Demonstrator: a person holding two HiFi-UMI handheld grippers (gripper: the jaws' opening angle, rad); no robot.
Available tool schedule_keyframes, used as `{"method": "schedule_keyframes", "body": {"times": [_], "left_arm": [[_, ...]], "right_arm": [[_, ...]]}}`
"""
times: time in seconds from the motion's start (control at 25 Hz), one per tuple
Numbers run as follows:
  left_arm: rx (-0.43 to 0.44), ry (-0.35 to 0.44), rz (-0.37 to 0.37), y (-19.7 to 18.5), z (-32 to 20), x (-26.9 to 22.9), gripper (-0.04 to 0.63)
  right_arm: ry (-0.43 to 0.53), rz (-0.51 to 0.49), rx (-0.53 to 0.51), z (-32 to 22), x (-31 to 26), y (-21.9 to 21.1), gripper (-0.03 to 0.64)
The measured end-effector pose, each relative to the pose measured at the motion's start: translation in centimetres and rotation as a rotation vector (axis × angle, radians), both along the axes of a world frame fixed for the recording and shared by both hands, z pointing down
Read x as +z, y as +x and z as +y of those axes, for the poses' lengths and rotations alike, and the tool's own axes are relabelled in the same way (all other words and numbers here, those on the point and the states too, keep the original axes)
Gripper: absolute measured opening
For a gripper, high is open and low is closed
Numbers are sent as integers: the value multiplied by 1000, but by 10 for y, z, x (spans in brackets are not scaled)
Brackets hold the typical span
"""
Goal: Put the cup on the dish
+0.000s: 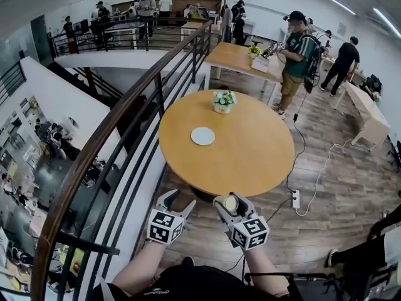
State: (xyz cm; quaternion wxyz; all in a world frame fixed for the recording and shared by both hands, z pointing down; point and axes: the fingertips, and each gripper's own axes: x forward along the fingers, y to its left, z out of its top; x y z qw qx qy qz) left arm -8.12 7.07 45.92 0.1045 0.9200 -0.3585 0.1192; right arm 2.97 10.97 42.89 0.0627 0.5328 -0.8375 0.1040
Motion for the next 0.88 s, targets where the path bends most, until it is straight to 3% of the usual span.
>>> {"method": "schedule_keyframes", "body": {"times": [0.24,0.48,0.88], "left_arm": [[40,8,16,-26,-44,-4,252],[79,-2,29,-21,-65,-2,252],[48,-1,24,-24,-99,2,252]], "right_arm": [[15,19,20,-39,-8,-36,258],[2,23,71,-63,-7,-27,258],[14,19,43,-103,-5,-28,258]]}}
